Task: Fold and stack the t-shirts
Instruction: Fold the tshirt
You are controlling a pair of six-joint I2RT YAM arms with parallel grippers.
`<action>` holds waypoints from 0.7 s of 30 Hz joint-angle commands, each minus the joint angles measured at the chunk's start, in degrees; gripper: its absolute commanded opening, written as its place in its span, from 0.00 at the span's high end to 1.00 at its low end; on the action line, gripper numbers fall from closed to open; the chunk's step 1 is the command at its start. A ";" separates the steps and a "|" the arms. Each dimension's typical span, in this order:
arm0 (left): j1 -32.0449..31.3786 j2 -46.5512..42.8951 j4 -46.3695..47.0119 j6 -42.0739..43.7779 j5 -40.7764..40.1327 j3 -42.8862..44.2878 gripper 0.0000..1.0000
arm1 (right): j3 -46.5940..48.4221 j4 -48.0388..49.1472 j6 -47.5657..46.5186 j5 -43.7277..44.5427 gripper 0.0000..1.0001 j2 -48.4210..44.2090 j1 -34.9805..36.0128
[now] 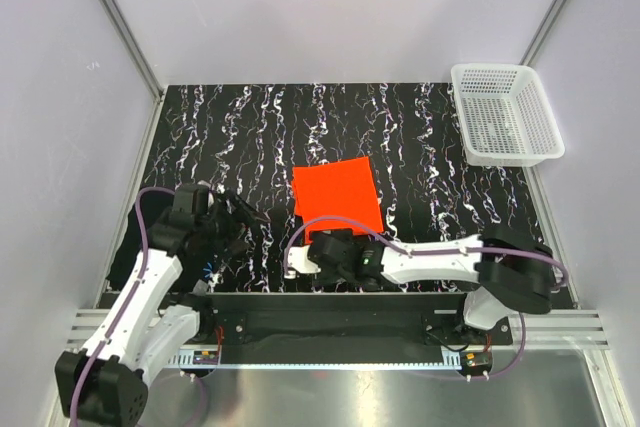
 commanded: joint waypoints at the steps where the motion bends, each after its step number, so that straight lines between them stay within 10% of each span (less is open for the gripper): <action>1: 1.88 2.59 -2.78 -1.48 2.15 4.28 0.07 | 0.42 12.51 -12.94 3.48 0.20 3.70 -0.02; 10: 4.78 6.03 -3.75 -1.39 4.35 5.34 0.05 | -1.26 24.13 -22.01 3.29 0.25 14.51 -0.55; 14: 5.66 7.87 -3.75 1.58 4.35 6.56 0.01 | 0.41 24.22 -22.53 3.55 0.62 17.50 -1.51; 21: 6.19 16.39 -0.69 4.68 7.15 10.17 0.01 | 2.34 22.99 -23.15 1.62 0.85 17.16 -5.46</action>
